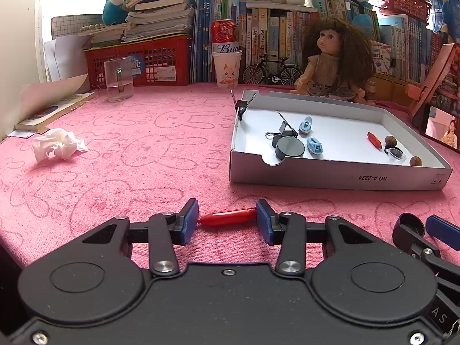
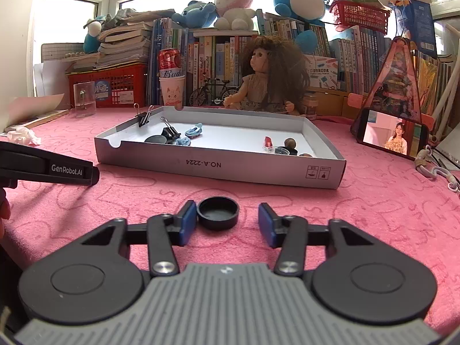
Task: Organize rigid objects
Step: 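Grasp the red crayon with the left gripper while the right gripper grasps the black lid, then carry the red crayon with the left gripper while the right gripper carries the black lid into the tray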
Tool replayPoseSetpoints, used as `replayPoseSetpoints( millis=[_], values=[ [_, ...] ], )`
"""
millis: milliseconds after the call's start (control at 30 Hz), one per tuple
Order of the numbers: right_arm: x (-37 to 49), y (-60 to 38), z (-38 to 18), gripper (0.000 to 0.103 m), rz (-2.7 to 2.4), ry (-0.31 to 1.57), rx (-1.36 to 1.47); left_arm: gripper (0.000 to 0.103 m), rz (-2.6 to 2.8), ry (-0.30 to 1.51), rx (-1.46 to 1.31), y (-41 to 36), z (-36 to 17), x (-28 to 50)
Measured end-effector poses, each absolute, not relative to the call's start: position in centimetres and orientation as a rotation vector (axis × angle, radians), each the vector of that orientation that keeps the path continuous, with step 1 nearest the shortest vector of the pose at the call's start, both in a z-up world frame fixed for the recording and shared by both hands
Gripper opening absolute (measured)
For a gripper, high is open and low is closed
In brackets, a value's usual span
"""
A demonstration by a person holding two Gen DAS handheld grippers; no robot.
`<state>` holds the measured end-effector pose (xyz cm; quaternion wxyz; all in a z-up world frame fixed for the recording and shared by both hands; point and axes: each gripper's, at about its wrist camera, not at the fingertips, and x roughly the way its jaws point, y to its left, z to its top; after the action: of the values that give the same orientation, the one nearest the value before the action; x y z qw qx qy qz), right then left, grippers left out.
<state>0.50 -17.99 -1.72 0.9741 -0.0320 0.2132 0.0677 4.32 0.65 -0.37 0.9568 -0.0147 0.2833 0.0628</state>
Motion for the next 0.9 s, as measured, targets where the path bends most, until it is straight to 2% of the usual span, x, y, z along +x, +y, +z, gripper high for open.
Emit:
replayPoseSetpoints(
  millis=[167,900],
  values=[
    [0.4,-17.8,-1.7,0.038,0.147,0.427,-0.067,0.042,0.119,0.569,-0.025,0.5,-0.4,4.1],
    [0.9,-18.5,0.0,0.037,0.132,0.399,-0.037,0.041,0.016,0.514,-0.012,-1.0,1.7,3.4]
  ],
)
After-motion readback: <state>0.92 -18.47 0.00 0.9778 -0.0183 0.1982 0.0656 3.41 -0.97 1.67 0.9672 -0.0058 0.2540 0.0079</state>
